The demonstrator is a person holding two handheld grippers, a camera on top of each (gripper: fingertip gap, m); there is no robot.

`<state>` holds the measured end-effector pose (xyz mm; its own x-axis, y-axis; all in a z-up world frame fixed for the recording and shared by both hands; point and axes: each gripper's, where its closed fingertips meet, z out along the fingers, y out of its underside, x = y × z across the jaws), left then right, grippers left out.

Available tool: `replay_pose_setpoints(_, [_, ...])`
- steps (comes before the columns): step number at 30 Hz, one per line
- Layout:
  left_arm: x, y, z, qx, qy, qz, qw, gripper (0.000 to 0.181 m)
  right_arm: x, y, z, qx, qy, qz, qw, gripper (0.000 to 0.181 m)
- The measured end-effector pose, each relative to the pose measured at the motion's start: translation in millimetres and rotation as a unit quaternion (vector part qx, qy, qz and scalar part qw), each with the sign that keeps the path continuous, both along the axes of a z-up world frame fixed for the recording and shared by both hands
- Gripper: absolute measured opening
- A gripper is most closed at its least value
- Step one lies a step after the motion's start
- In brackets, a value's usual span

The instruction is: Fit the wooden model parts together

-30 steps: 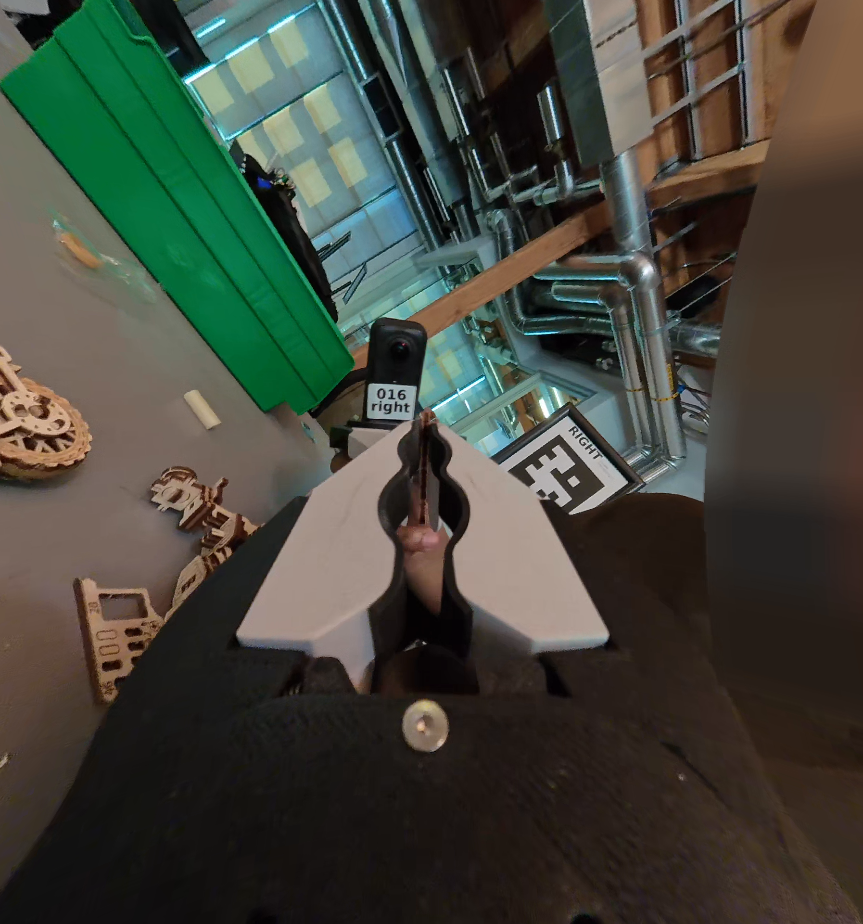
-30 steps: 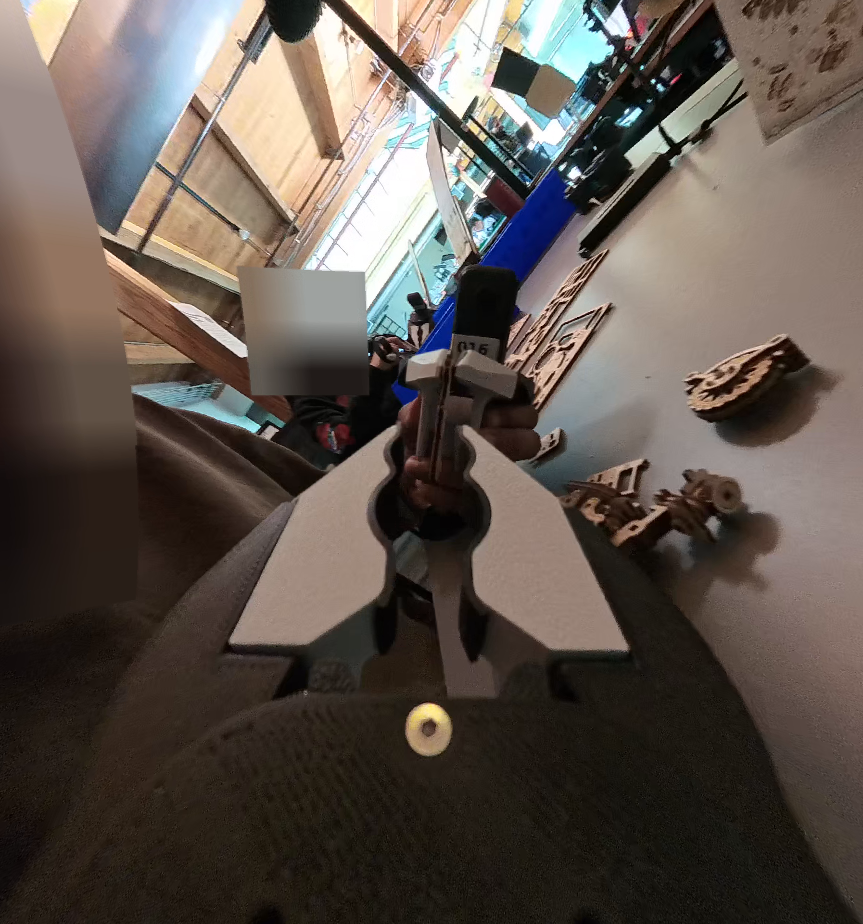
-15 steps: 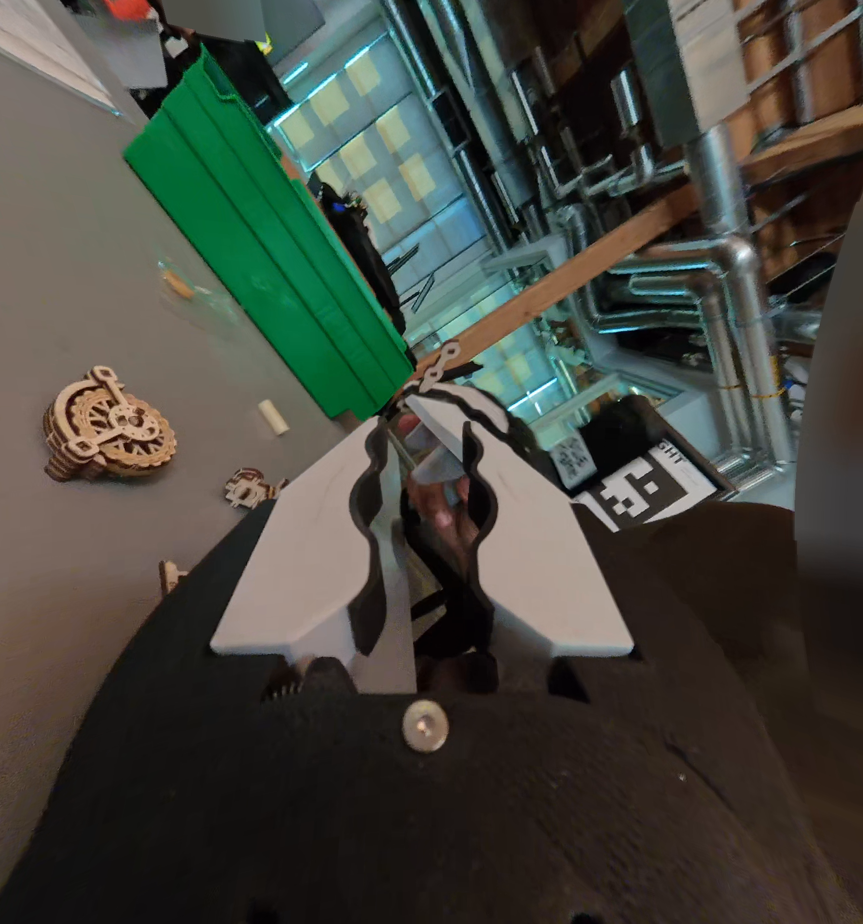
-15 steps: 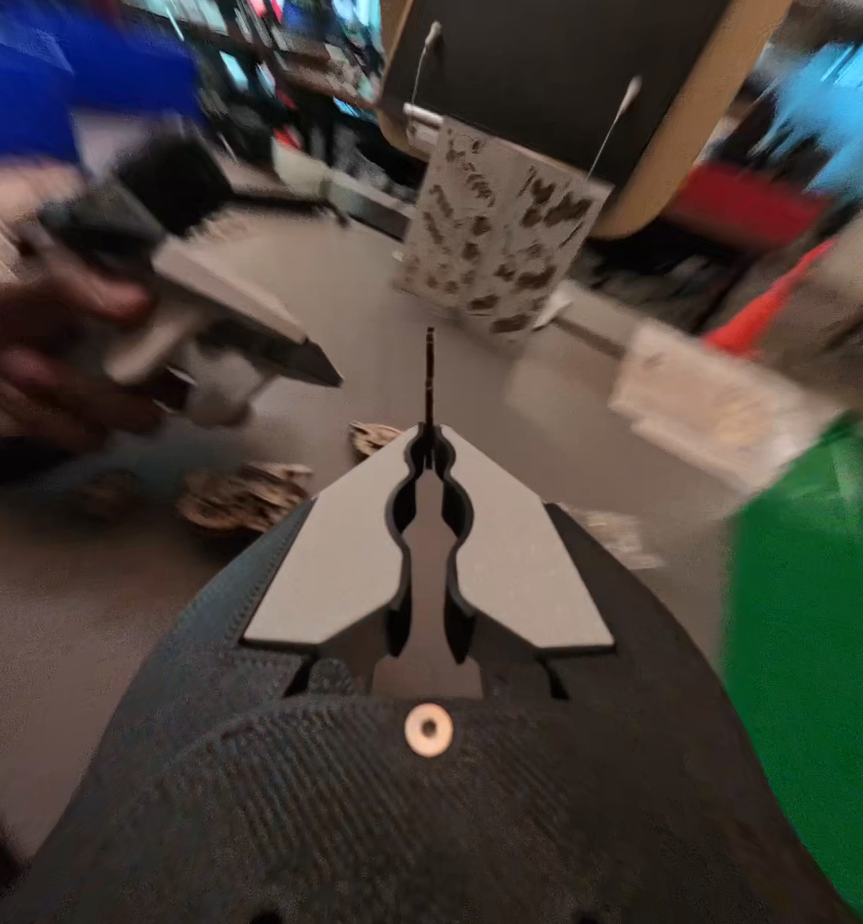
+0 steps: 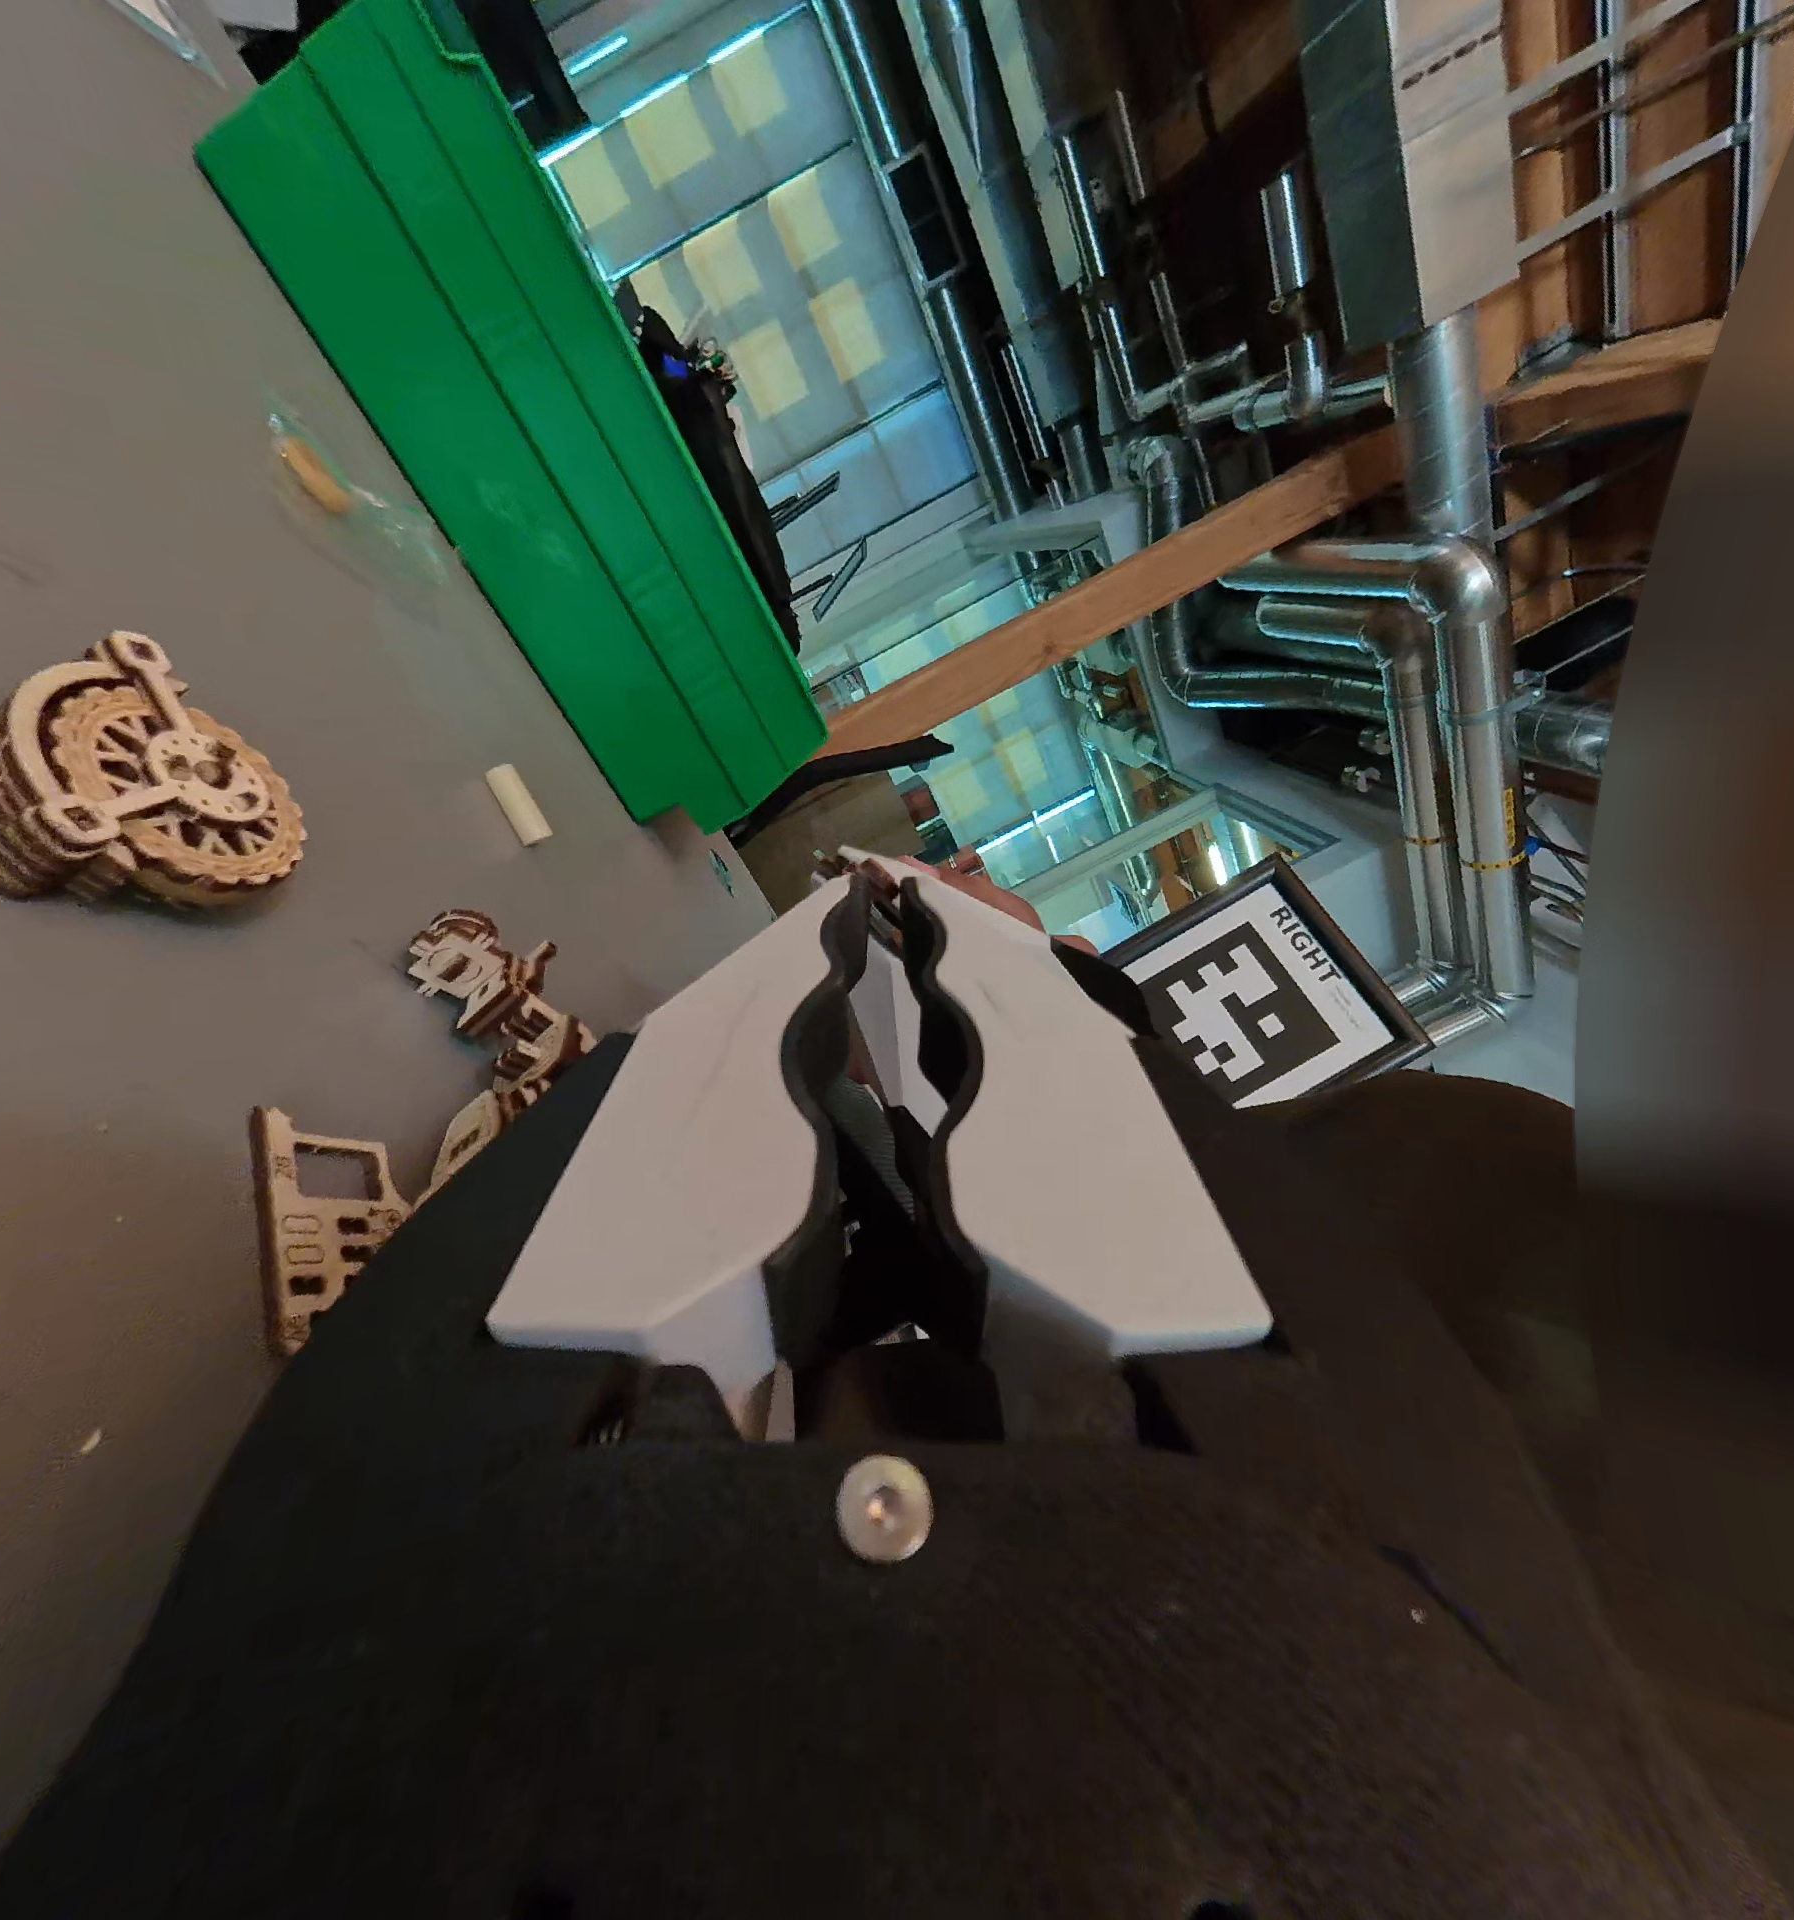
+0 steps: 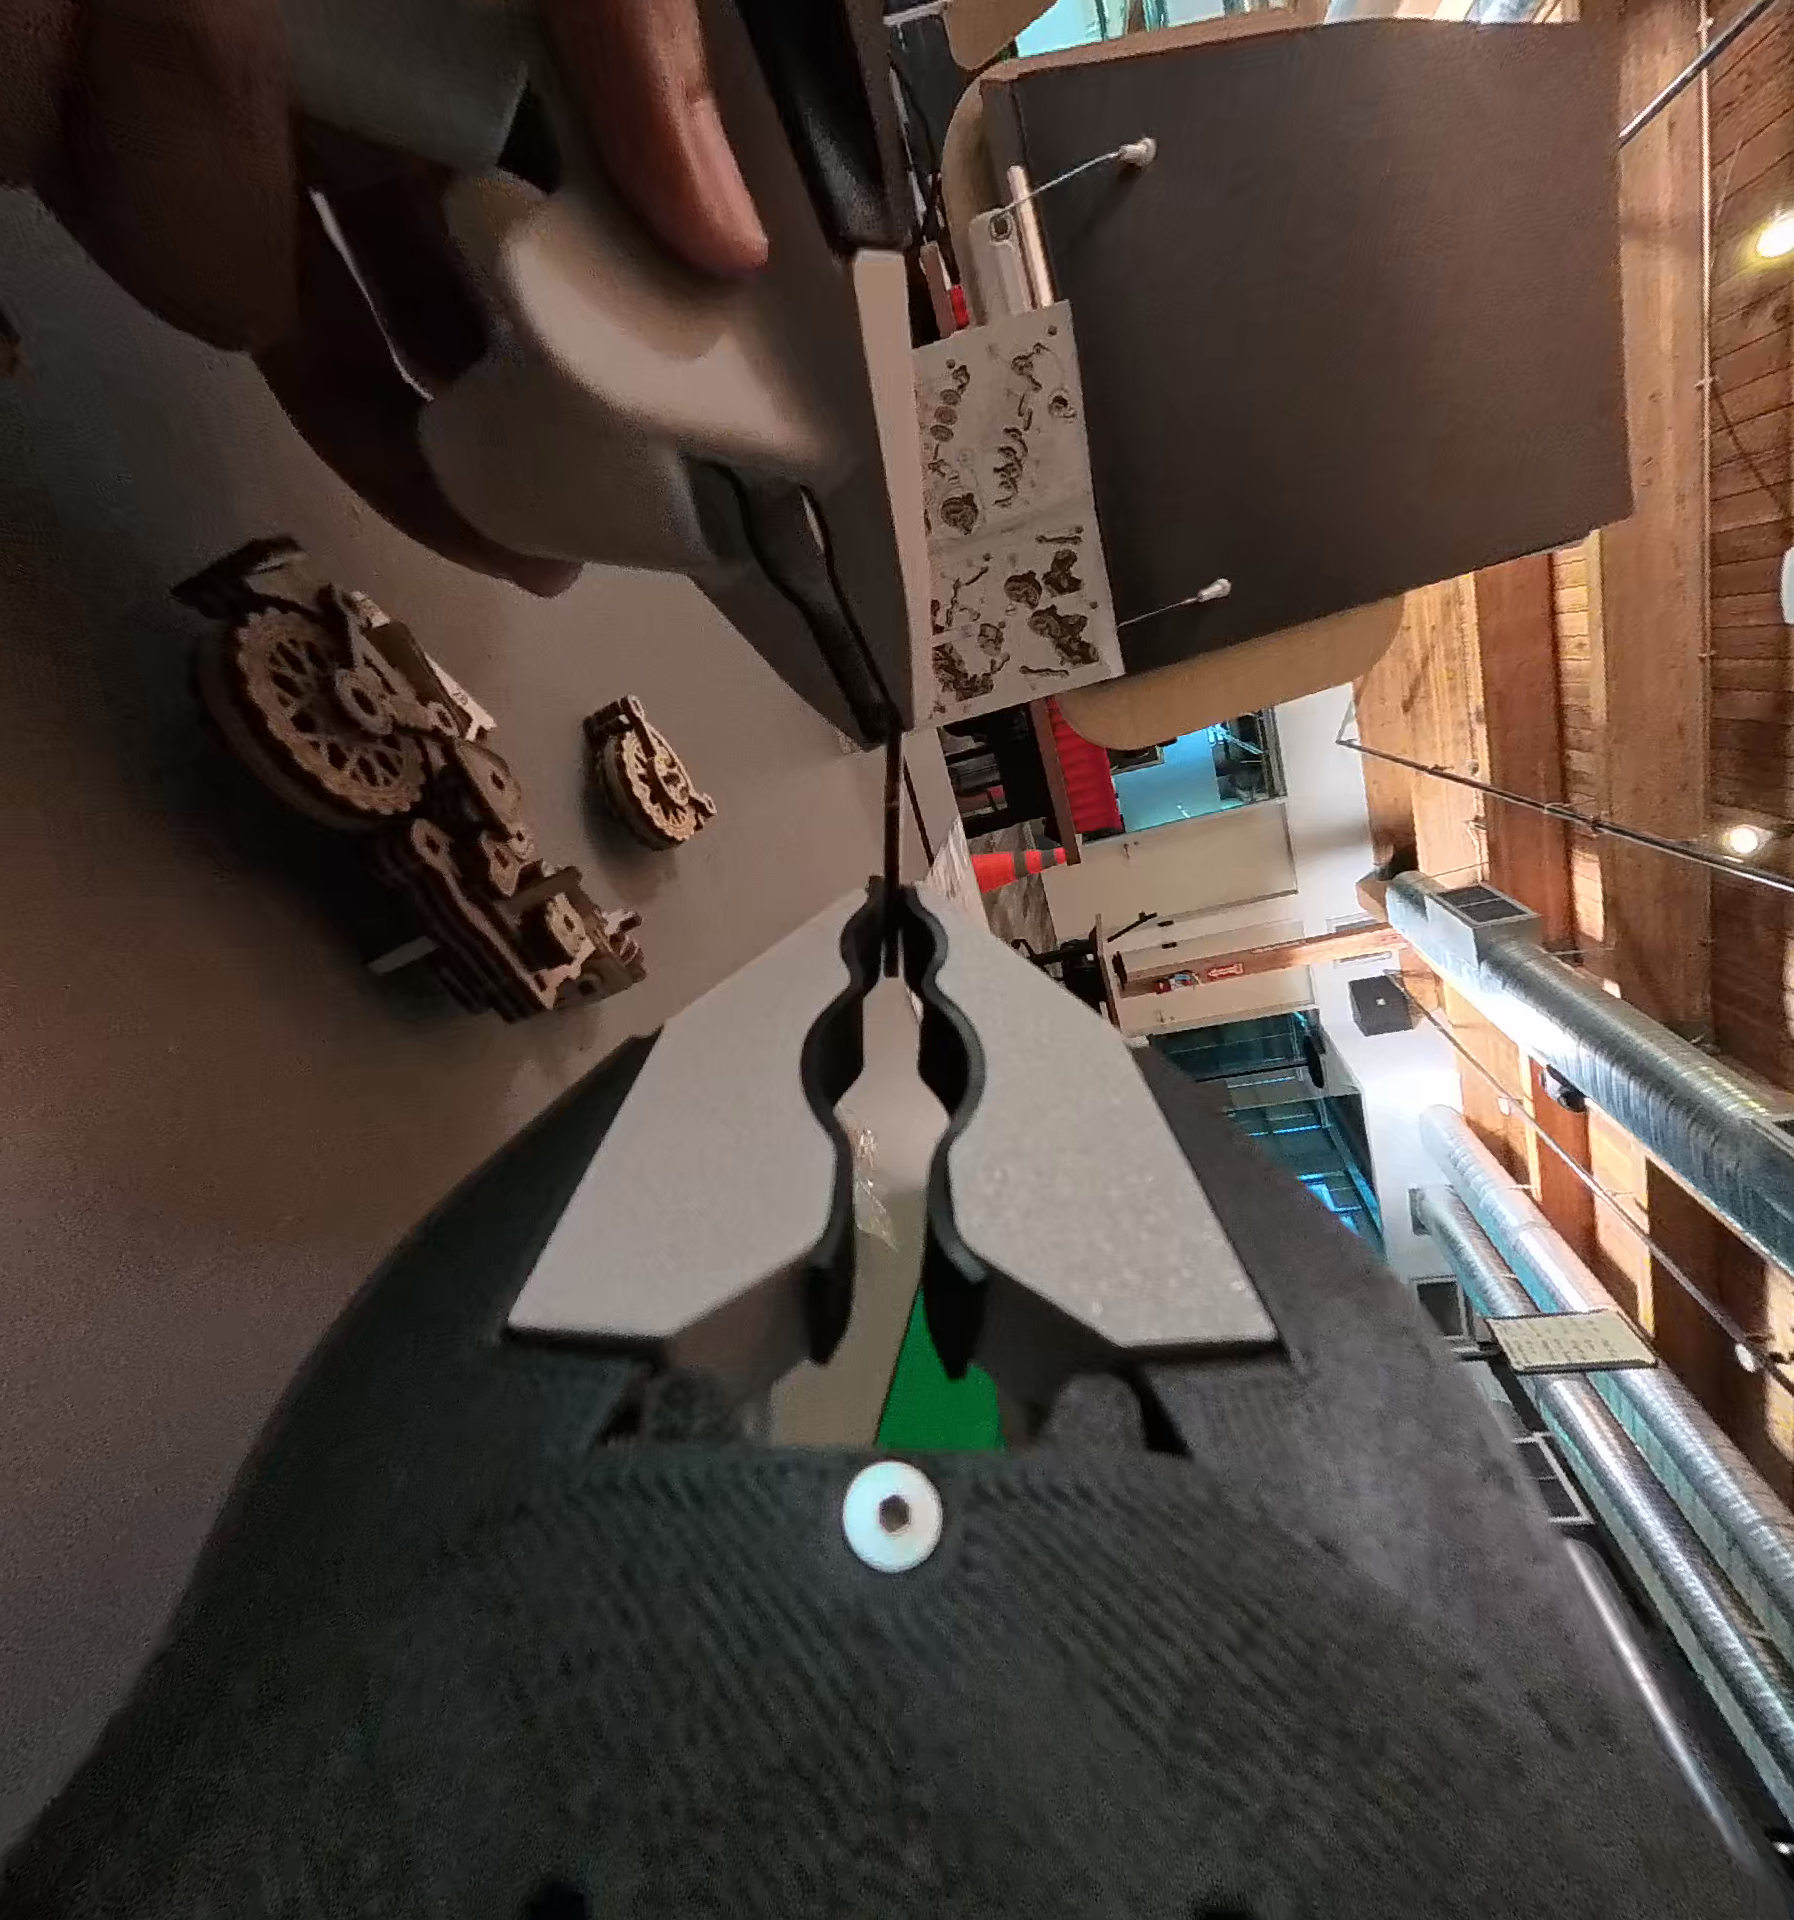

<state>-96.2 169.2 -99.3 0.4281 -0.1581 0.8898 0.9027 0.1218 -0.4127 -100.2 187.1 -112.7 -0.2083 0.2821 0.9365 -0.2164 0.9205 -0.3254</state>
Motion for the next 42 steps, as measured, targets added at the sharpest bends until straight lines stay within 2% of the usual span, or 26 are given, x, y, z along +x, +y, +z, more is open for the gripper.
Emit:
replay_pose_setpoints(3, [-3, -1, -4, -0.012, 0.0, 0.006, 1.0, 0.002, 2, -2, -4, -0.025, -0.018, 0.014, 0.999, 0.002])
replay_pose_setpoints(9, [-6, -1, -11, -0.047, 0.035, 0.011, 0.998, 0.001, 9, -7, -12, -0.145, -0.107, 0.059, 0.982, 0.005])
replay_pose_setpoints(12, [-8, -2, -14, -0.066, 0.05, 0.02, 0.996, 0.0, 10, -6, -10, -0.228, -0.158, 0.072, 0.958, 0.011])
replay_pose_setpoints(18, [-5, 0, -16, -0.064, 0.041, 0.003, 0.997, 0.0, 9, -1, -1, -0.354, -0.221, 0.085, 0.905, 0.007])
replay_pose_setpoints(21, [1, 4, -16, -0.059, 0.031, -0.015, 0.998, 0.0, 12, -6, -1, -0.371, -0.239, 0.096, 0.892, 0.011])
replay_pose_setpoints(28, [12, 9, -17, -0.057, 0.033, -0.042, 0.997, 0.001, 14, -11, -8, -0.35, -0.244, 0.096, 0.899, 0.007])
replay_pose_setpoints(33, [13, 9, -17, -0.059, 0.032, -0.048, 0.997, 0.001, 15, -10, -7, -0.363, -0.257, 0.099, 0.89, 0.007])
replay_pose_setpoints(37, [-5, 3, -28, -0.116, 0.059, 0.008, 0.991, 0.017, 1, 10, -7, -0.389, -0.251, 0.052, 0.885, 0.007])
replay_pose_setpoints(42, [-15, -6, -40, -0.214, 0.17, 0.022, 0.962, 0.02, -11, 31, -26, -0.443, -0.309, -0.012, 0.842, 0.007])
